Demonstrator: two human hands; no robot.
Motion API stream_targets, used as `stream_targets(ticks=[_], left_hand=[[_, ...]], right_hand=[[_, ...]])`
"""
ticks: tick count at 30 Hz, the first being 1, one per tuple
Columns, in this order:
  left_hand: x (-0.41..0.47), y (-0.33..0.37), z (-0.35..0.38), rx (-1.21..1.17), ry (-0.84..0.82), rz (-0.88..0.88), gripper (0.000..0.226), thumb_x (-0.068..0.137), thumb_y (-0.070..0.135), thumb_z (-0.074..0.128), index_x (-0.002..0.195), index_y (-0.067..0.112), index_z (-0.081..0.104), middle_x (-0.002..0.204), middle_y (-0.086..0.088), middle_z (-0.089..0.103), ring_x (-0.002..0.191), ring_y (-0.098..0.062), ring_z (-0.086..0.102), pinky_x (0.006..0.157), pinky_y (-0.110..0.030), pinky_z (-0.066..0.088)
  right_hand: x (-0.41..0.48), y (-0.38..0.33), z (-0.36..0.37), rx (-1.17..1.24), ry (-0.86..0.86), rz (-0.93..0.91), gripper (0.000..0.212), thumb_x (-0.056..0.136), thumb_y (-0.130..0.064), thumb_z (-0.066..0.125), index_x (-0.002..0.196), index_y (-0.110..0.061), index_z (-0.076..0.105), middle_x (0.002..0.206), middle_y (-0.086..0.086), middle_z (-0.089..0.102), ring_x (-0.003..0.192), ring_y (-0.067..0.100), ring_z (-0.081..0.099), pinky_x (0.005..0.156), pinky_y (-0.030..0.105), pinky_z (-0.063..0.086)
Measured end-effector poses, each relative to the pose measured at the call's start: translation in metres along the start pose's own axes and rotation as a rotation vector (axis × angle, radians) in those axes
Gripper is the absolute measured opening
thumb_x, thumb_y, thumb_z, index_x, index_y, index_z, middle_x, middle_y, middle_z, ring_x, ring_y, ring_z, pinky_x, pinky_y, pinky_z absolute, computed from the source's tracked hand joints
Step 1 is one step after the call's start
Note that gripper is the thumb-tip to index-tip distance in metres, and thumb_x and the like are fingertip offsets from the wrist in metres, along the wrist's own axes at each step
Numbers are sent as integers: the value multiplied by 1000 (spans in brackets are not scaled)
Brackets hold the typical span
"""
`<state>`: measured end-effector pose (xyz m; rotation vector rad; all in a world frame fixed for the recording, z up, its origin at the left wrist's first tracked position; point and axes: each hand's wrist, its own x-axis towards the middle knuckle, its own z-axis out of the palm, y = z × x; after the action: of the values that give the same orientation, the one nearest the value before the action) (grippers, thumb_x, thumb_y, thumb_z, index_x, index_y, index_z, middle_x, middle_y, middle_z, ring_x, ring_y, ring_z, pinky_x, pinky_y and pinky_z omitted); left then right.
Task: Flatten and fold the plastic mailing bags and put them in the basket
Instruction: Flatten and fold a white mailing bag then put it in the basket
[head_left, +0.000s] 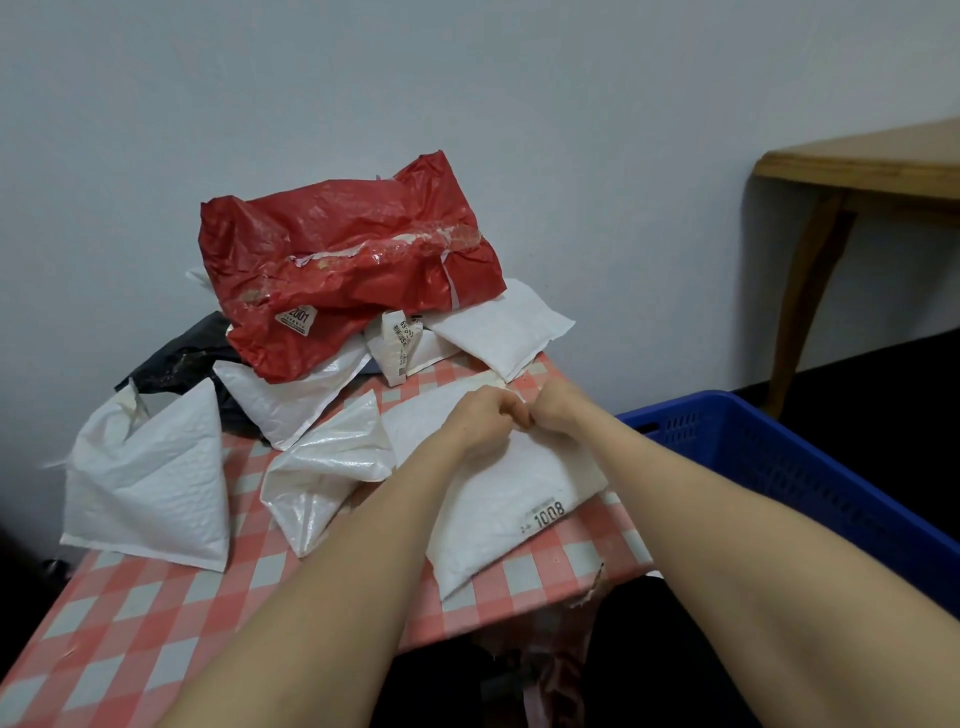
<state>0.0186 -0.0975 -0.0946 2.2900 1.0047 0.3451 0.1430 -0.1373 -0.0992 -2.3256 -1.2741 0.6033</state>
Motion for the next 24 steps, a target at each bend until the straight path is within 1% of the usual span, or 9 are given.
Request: stream_targets(ticks=[3, 5, 9, 15, 17, 19, 20, 22, 24], left_hand=[[-7, 1, 1, -8, -1, 1, 47, 74, -10, 37, 79, 23, 71, 98, 2, 70, 105, -17, 61, 95, -28, 46], [-10, 3, 0, 4, 59, -13, 43, 78, -7, 40, 88, 21, 71, 107, 1, 68, 110, -18, 59, 97, -31, 45], [-10, 4, -6, 160, 328, -110, 36, 87, 5, 43, 115, 18, 61, 131, -6, 53, 122, -25, 47, 102, -39, 39], [-12, -2, -11, 190, 344, -306, 49, 91, 10, 40, 140, 12, 39, 146, -15, 31, 135, -34, 29, 110, -41, 28], [-10, -9, -9, 149, 261, -390, 54, 92, 10, 36, 146, 14, 29, 151, -17, 26, 141, -34, 21, 112, -43, 26], [-12, -14, -7, 89, 209, -468, 55, 93, 10, 33, 147, 19, 25, 151, -17, 24, 138, -37, 27, 110, -45, 30], [-13, -17, -6, 79, 210, -488, 55, 93, 11, 32, 147, 21, 25, 151, -16, 24, 135, -37, 32, 108, -46, 33], [-13, -22, -6, 89, 226, -496, 53, 95, 15, 32, 147, 25, 27, 151, -13, 25, 132, -36, 36, 107, -44, 32], [-7, -28, -9, 52, 220, -443, 50, 97, 17, 33, 146, 23, 31, 152, -10, 28, 133, -33, 37, 108, -39, 32]], right_hand=[[-11, 7, 2, 109, -76, 69, 21, 87, -27, 64, 91, -9, 53, 103, 10, 62, 100, 30, 62, 88, 38, 52], [-16, 8, 0, 198, -129, 78, 17, 90, -22, 61, 86, -8, 53, 99, 12, 64, 95, 30, 64, 84, 37, 53], [-34, 7, -16, 422, -160, 75, 16, 89, -12, 59, 76, -11, 50, 70, 5, 54, 58, 18, 51, 54, 24, 42], [-53, 18, -32, 446, -87, 156, 15, 89, -6, 49, 75, -8, 44, 65, 6, 39, 54, 18, 35, 51, 25, 31], [-59, 19, -33, 398, -90, 143, 10, 95, -9, 46, 100, -3, 53, 78, 7, 46, 64, 18, 40, 56, 26, 32], [-56, 20, -29, 404, -69, 100, 39, 102, -21, 40, 139, -11, 41, 106, 12, 54, 83, 22, 46, 71, 29, 39], [-51, 21, -24, 386, -43, 77, 43, 104, -27, 35, 146, -18, 33, 113, 14, 53, 88, 24, 46, 77, 31, 40], [-44, 19, -17, 357, 5, 38, 32, 105, -21, 30, 134, -27, 39, 97, 9, 51, 79, 22, 46, 71, 27, 40], [-30, 19, -8, 289, 27, 77, 16, 101, -6, 31, 103, -19, 41, 76, -1, 38, 67, 16, 40, 58, 22, 33]])
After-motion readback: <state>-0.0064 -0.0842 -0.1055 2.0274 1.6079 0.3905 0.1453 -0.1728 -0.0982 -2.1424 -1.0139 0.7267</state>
